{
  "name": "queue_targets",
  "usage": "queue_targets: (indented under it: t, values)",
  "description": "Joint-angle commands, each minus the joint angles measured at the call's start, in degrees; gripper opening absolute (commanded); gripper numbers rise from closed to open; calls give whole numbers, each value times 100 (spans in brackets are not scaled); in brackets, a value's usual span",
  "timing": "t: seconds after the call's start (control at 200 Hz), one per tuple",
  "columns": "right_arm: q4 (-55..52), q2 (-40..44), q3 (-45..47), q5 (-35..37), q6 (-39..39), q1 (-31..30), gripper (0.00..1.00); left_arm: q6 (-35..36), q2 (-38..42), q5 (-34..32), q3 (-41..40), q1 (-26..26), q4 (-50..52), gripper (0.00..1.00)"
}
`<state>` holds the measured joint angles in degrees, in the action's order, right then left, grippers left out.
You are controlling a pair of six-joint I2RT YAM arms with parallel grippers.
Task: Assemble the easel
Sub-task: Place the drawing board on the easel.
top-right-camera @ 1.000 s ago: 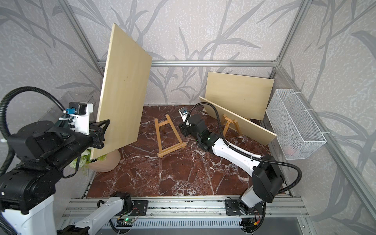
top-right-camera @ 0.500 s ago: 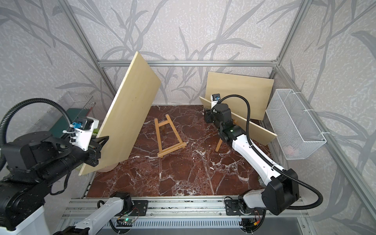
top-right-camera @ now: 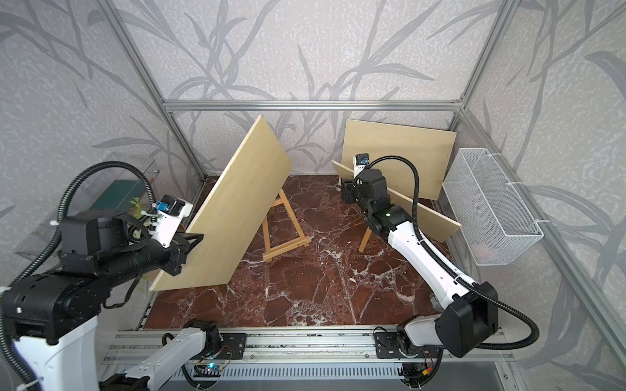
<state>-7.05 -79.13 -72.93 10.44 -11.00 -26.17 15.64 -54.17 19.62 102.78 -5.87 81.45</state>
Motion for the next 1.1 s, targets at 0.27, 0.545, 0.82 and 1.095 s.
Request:
queue_targets:
  t: [0.27,0.545,0.82,1.095]
  values:
    - [-265,270,-7,4,-128,42,61,669,-86,785,-197,-117,-1986,0]
    - [-253,258,42,-121,-273,42,60,660,69,868,-413,-143,-2123,0]
    - [-251,240,54,-256,-388,42,60,1180,-245,880,-611,-398,-2043,0]
    - [-217,234,230,-331,-642,44,60,2509,-368,692,-627,-666,-1847,0]
